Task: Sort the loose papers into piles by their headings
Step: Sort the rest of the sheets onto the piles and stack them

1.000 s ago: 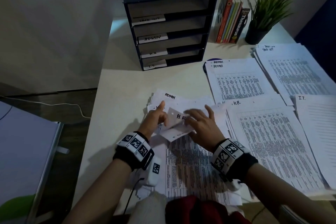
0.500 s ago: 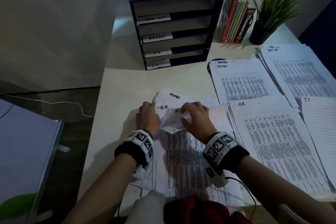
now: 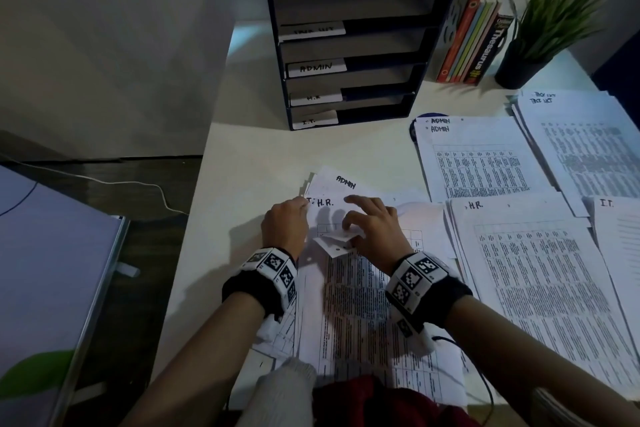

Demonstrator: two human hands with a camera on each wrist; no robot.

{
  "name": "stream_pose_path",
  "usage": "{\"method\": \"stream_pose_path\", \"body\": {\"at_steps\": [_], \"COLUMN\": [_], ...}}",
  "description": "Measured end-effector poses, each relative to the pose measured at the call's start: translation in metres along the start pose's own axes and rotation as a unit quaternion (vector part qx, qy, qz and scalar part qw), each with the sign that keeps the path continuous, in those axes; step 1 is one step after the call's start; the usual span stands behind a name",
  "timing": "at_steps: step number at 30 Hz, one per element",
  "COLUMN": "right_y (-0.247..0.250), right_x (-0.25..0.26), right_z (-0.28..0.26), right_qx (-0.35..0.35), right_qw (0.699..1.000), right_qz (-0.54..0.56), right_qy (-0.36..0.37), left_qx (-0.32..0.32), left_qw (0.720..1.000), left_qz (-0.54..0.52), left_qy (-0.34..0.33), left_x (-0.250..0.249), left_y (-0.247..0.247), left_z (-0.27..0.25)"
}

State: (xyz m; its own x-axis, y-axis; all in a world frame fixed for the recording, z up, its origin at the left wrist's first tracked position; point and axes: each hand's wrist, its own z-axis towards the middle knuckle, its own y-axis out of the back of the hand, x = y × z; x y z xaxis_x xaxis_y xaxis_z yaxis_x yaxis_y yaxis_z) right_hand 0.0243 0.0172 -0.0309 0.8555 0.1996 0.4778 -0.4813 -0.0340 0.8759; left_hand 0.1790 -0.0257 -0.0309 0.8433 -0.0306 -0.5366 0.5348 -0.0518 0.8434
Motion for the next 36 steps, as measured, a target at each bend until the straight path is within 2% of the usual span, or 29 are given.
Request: {"method": "stream_pose_path", "body": {"at_steps": [2, 3, 5, 7, 8, 9, 11, 13, 17, 20, 22, 23, 25, 27, 31, 36], "right_y": [0.004, 0.005, 0.007, 0.007, 0.006, 0.006, 0.005, 0.003, 0.004, 0.004, 0.012, 0.017, 0.028, 0.039, 0.052, 0.044], "right_x": [0.002, 0.003, 0.003, 0.002, 0.001, 0.001, 0.002, 0.004, 0.005, 0.000, 0.000, 0.001, 0.001, 0.003, 0.006, -0.003], "right_z": [0.000, 0.000, 0.001, -0.001, -0.002, -0.004, -0.009, -0.014, -0.017, -0.013, -0.004, 0.002, 0.015, 0.027, 0.038, 0.027], "right_qx": [0.004, 0.009, 0.013, 0.007, 0.000, -0.007, -0.022, -0.040, -0.059, -0.039, -0.029, -0.024, -0.025, -0.052, -0.117, -0.079], "right_qw": [1.000, 1.000, 0.999, 0.998, 0.997, 0.996, 0.995, 0.996, 0.996, 0.997, 0.999, 0.999, 0.998, 0.996, 0.987, 0.991], "right_qz": [-0.003, -0.010, -0.024, -0.040, -0.051, -0.059, -0.052, -0.031, -0.005, -0.034, -0.033, -0.032, -0.015, 0.007, 0.036, 0.024], "right_qy": [0.004, 0.006, 0.015, 0.039, 0.054, 0.066, 0.078, 0.075, 0.063, 0.050, 0.003, -0.025, -0.058, -0.076, -0.102, -0.104], "left_qx": [0.018, 0.058, 0.169, 0.230, 0.233, 0.219, 0.151, 0.120, 0.123, 0.090, 0.097, 0.126, 0.196, 0.215, 0.209, 0.256], "left_qw": [0.998, 0.991, 0.961, 0.920, 0.909, 0.910, 0.951, 0.976, 0.981, 0.987, 0.971, 0.948, 0.906, 0.883, 0.876, 0.882], "left_qz": [-0.065, -0.117, -0.217, -0.311, -0.336, -0.340, -0.260, -0.171, -0.130, -0.125, -0.218, -0.292, -0.375, -0.415, -0.430, -0.387], "left_qy": [-0.014, -0.020, 0.000, 0.057, 0.078, 0.087, 0.068, 0.058, 0.073, 0.036, -0.001, -0.006, 0.011, 0.029, 0.057, 0.084], "left_x": [0.002, 0.002, 0.002, 0.002, 0.002, 0.002, 0.005, 0.007, 0.006, 0.003, -0.001, -0.005, -0.010, -0.009, -0.005, -0.003], "left_y": [-0.001, -0.002, 0.001, 0.006, 0.007, 0.007, 0.000, -0.007, -0.010, -0.006, -0.002, 0.003, 0.005, -0.001, -0.012, -0.010], "left_z": [-0.001, -0.001, -0.001, 0.002, 0.005, 0.007, 0.015, 0.023, 0.026, 0.019, 0.012, 0.007, 0.000, -0.001, 0.000, -0.005]}}
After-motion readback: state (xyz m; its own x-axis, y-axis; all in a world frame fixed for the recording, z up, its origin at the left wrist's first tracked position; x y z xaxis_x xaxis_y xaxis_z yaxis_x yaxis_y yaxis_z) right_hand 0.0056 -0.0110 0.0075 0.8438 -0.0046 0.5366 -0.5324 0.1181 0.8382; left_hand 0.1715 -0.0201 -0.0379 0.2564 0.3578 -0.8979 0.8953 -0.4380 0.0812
